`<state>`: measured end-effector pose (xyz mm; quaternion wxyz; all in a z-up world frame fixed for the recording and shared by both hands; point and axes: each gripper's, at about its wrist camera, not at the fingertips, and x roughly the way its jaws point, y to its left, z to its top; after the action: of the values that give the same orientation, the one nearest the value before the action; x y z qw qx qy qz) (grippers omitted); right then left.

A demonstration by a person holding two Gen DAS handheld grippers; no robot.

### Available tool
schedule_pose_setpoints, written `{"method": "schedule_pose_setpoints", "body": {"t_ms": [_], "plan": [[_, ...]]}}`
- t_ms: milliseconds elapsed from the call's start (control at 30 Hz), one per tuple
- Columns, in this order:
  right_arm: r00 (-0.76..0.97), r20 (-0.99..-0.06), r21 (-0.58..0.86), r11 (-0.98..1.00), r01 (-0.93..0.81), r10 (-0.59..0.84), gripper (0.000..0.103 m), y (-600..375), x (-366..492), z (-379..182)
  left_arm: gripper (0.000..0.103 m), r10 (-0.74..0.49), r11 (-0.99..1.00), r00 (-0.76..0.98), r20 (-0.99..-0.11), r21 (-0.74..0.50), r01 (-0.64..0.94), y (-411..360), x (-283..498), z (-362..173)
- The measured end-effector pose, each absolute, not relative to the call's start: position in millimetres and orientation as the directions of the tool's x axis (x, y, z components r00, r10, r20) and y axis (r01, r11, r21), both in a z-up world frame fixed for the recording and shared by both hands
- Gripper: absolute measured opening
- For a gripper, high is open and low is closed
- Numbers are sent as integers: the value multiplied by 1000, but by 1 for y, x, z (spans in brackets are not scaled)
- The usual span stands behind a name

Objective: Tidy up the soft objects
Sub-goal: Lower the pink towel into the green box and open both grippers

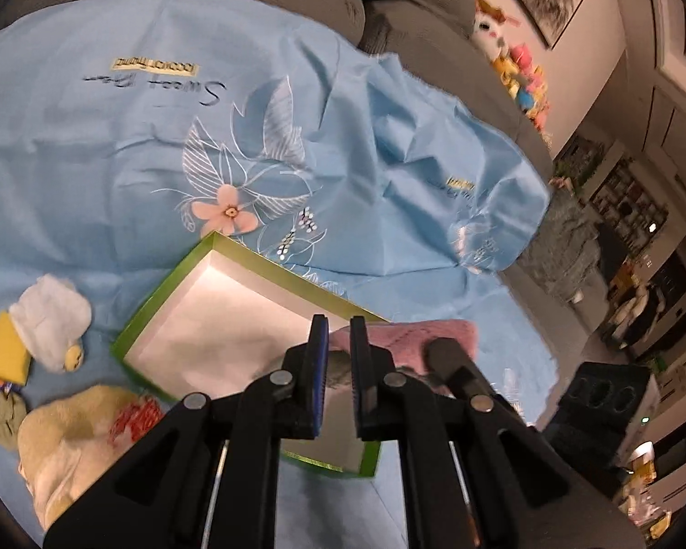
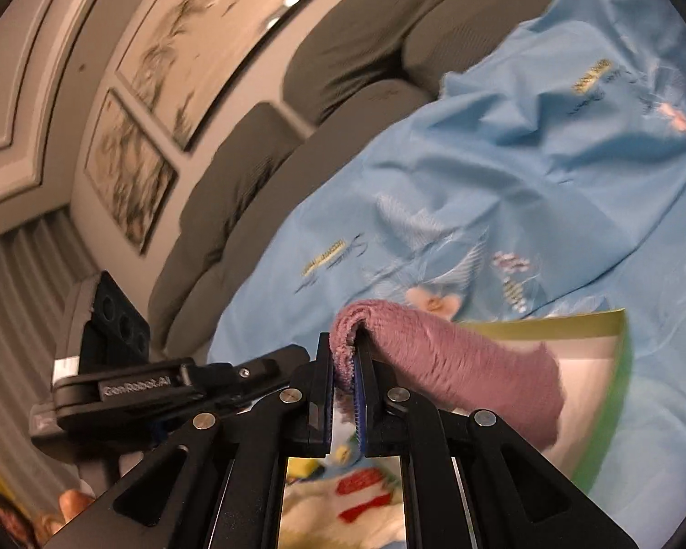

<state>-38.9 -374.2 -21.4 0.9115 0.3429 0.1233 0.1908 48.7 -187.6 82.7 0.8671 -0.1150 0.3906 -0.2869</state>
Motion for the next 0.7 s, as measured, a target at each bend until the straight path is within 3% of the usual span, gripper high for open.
{"method": "schedule_pose_setpoints", "body": {"t_ms": [67, 100, 133, 167, 200, 233, 300, 467, 533, 700], "plan": [[903, -154, 692, 696, -192, 402, 9, -386, -29, -33, 14, -557, 829, 524, -644, -395, 396, -201, 60, 73], [899, -203, 710, 691, -138, 389, 9, -393, -21, -43, 27, -547, 835, 501, -671, -390, 389, -208, 68, 64], [887, -248, 727, 680, -94, 389, 13, -400, -14, -51, 53, -538, 840, 489, -686, -387, 381, -211, 72, 59], [869, -294, 743, 667, -55, 399, 18, -403, -7, -61, 67, -517, 852, 481, -708, -375, 364, -214, 77, 51], [839, -350, 760, 649, -6, 418, 36, -408, 3, -74, 84, -496, 864, 473, -728, -364, 347, -216, 81, 45], [816, -391, 768, 640, 35, 425, 64, -409, 9, -81, 86, -479, 875, 474, -739, -357, 327, -216, 84, 38], [777, -449, 787, 607, 110, 442, 79, -412, 16, -96, 86, -471, 880, 471, -746, -364, 304, -211, 86, 31], [762, -488, 747, 655, 112, 426, 79, -406, 13, -90, 91, -430, 901, 462, -775, -343, 265, -193, 81, 27], [756, -475, 746, 661, 75, 450, 79, -400, 10, -85, 102, -422, 906, 466, -778, -342, 249, -180, 76, 30], [715, -438, 734, 676, -65, 545, 79, -370, 5, -74, 102, -383, 924, 496, -779, -327, 200, -137, 58, 38]]}}
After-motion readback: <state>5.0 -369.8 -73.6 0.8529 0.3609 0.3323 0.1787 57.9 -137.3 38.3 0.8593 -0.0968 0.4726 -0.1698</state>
